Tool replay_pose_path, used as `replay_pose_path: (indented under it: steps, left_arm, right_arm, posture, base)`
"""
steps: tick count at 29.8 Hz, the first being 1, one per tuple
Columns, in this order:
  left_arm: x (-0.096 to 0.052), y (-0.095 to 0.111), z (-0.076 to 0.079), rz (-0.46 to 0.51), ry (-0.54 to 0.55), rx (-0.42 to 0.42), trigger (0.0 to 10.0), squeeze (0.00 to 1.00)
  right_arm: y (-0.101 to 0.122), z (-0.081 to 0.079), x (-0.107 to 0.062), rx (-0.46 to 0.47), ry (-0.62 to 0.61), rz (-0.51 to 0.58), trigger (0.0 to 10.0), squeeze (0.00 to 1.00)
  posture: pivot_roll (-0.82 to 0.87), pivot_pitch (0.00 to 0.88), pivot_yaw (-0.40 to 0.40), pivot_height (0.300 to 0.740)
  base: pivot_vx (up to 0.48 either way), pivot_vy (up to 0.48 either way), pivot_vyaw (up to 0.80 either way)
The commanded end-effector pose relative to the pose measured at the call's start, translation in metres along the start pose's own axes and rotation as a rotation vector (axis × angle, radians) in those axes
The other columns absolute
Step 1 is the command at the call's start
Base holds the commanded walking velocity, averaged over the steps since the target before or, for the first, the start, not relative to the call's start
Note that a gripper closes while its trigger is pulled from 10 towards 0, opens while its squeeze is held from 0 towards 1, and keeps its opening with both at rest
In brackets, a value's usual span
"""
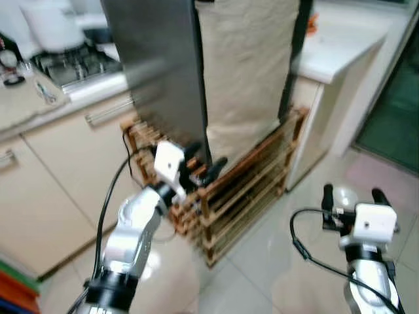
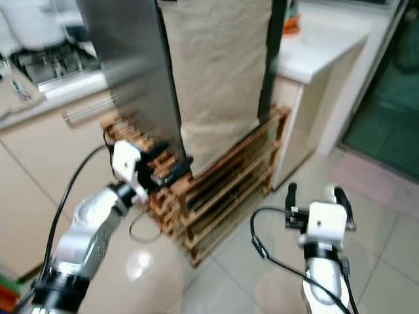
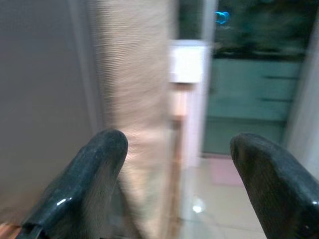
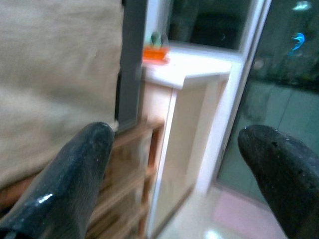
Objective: Restocking fridge
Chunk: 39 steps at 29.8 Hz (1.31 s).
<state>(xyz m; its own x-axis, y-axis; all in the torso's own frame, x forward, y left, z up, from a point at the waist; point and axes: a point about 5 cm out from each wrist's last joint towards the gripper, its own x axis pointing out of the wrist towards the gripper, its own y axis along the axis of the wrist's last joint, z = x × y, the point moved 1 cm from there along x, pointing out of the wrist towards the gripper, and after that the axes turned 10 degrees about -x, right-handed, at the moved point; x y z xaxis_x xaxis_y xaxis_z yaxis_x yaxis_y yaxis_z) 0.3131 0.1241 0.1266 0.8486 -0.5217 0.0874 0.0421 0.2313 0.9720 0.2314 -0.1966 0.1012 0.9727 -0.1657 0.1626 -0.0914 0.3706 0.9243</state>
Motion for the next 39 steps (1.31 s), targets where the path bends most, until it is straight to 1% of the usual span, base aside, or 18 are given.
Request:
replay_pose_path:
  steps: [1,4,8,9,10,11,14,16,18,22,26,31,32,33,35,36,39]
  left_arm:
    - [0.012,0.006,0.002,0.012,0.030,-0.005,10.0,0.00]
    - [0.018,0.009,-0.003,0.010,0.071,0.023,10.0,0.00]
    - [0.031,0.010,-0.008,-0.003,0.119,-0.011,10.0,0.00]
    - [0.041,0.013,-0.009,0.001,0.137,-0.009,10.0,0.00]
    - [0.041,0.013,-0.009,0.001,0.137,-0.009,10.0,0.00]
    - [0.049,0.017,-0.011,0.000,0.152,0.001,10.0,0.00]
    - [0.054,0.023,-0.012,0.018,0.164,0.000,10.0,0.00]
    - [0.055,0.027,-0.010,0.032,0.138,-0.002,10.0,0.00]
    - [0.054,0.026,-0.003,0.020,0.079,-0.017,10.0,0.00]
    - [0.049,0.020,0.001,-0.009,0.031,-0.021,10.0,0.00]
    - [0.035,0.013,-0.005,-0.042,0.045,-0.007,10.0,0.00]
    - [0.019,0.011,-0.013,-0.059,0.073,0.022,10.0,0.00]
    - [0.019,0.011,-0.013,-0.059,0.073,0.022,10.0,0.00]
    - [0.019,0.014,-0.017,-0.043,0.105,0.027,10.0,0.00]
    - [0.026,0.021,-0.021,-0.004,0.152,0.032,10.0,0.00]
    - [0.026,0.021,-0.021,-0.004,0.152,0.032,10.0,0.00]
    - [0.032,0.027,-0.019,0.021,0.158,0.023,10.0,0.00]
  right_arm:
    - [-0.006,0.010,-0.003,-0.032,-0.027,-0.033,10.0,0.00]
    - [-0.005,0.009,0.001,-0.030,-0.027,-0.027,10.0,0.00]
    - [-0.005,0.007,0.006,-0.025,-0.025,-0.026,10.0,0.00]
    - [-0.006,0.006,0.009,-0.020,-0.027,-0.026,10.0,0.00]
    - [-0.006,0.006,0.009,-0.020,-0.027,-0.026,10.0,0.00]
    - [-0.006,0.005,0.011,-0.017,-0.025,-0.023,10.0,0.00]
    - [-0.005,0.005,0.012,-0.019,-0.026,-0.022,10.0,0.00]
    - [-0.006,0.005,0.011,-0.019,-0.027,-0.024,10.0,0.00]
    - [-0.007,0.004,0.010,-0.019,-0.027,-0.030,10.0,0.00]
    - [-0.009,0.003,0.009,-0.017,-0.023,-0.038,10.0,0.00]
    - [-0.013,0.002,0.007,-0.018,-0.016,-0.053,10.0,0.00]
    - [-0.018,0.003,0.006,-0.018,-0.011,-0.068,10.0,0.00]
    - [-0.018,0.003,0.006,-0.018,-0.011,-0.068,10.0,0.00]
    - [-0.018,0.002,0.007,-0.018,-0.009,-0.071,10.0,0.00]
    - [-0.019,0.001,0.008,-0.018,-0.004,-0.072,10.0,0.00]
    - [-0.019,0.001,0.008,-0.018,-0.004,-0.072,10.0,0.00]
    - [-0.019,0.000,0.010,-0.019,0.000,-0.069,10.0,0.00]
  posture:
    - [-0.01,0.000,0.041,0.740]
    - [-0.01,0.000,0.042,0.740]
    - [0.00,0.000,0.042,0.740]
    - [0.00,0.000,0.044,0.740]
    - [0.00,0.000,0.044,0.740]
    - [-0.01,0.000,0.049,0.740]
    - [-0.02,0.000,0.053,0.740]
    - [-0.02,0.000,0.057,0.740]
    - [-0.02,0.000,0.058,0.740]
    - [-0.02,0.000,0.057,0.740]
    - [-0.02,0.000,0.057,0.740]
    - [0.00,0.000,0.052,0.740]
    - [0.00,0.000,0.052,0.740]
    - [0.01,0.000,0.051,0.740]
    - [0.01,0.000,0.045,0.740]
    - [0.01,0.000,0.045,0.740]
    - [0.01,0.000,0.045,0.740]
  base:
    - [0.000,0.000,0.00]
    - [0.000,0.000,0.00]
    - [0.000,0.000,0.00]
    - [0.000,0.000,0.00]
    - [0.000,0.000,0.00]
    - [0.000,0.000,0.00]
    - [0.000,0.000,0.00]
    - [0.000,0.000,0.00]
    - [0.000,0.000,0.00]
    - [0.000,0.000,0.00]
    - [0.000,0.000,0.00]
    - [0.000,0.000,0.00]
    - [0.000,0.000,0.00]
    - [0.000,0.000,0.00]
    - [0.000,0.000,0.00]
    - [0.000,0.000,0.00]
    - [0.000,0.000,0.00]
